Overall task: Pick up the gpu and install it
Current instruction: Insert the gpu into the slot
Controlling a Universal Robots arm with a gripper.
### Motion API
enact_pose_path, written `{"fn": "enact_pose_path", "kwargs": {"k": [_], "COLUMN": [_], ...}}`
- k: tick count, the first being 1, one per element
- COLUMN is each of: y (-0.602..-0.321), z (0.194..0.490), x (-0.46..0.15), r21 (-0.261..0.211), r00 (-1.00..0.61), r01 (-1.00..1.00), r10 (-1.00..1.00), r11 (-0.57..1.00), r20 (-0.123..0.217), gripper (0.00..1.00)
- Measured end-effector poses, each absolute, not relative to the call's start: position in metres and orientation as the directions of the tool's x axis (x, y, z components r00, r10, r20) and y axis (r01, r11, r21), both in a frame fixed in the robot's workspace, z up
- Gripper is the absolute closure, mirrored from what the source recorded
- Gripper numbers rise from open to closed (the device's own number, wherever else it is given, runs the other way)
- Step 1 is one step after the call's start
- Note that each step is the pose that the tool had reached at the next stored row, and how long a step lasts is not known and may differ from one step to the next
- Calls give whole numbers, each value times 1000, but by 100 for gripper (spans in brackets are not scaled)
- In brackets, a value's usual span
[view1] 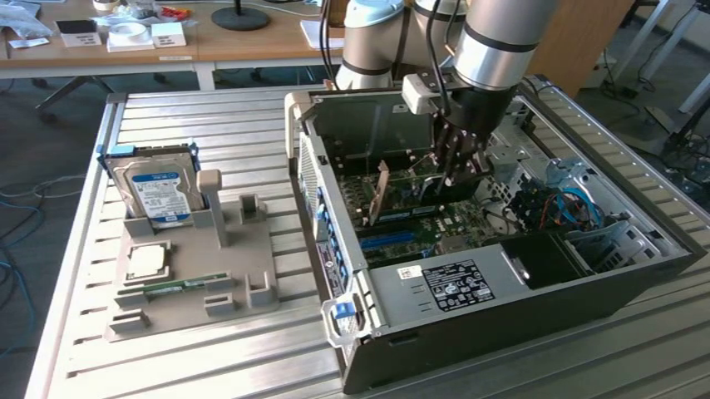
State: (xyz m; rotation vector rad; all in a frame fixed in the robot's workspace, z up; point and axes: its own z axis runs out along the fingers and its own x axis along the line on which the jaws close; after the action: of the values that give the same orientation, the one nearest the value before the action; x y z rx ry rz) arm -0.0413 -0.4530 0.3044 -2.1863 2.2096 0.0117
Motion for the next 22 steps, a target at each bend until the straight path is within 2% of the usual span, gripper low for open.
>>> {"fn": "enact_pose_path", "kwargs": {"k": [22], "y": [-453], "z": [297], "x": [-41], "r21": [-18], "r00": [-10], "r01": [-1000], "r10": [-1000], "r11": [11], "r20": [-29], "gripper": [73]}}
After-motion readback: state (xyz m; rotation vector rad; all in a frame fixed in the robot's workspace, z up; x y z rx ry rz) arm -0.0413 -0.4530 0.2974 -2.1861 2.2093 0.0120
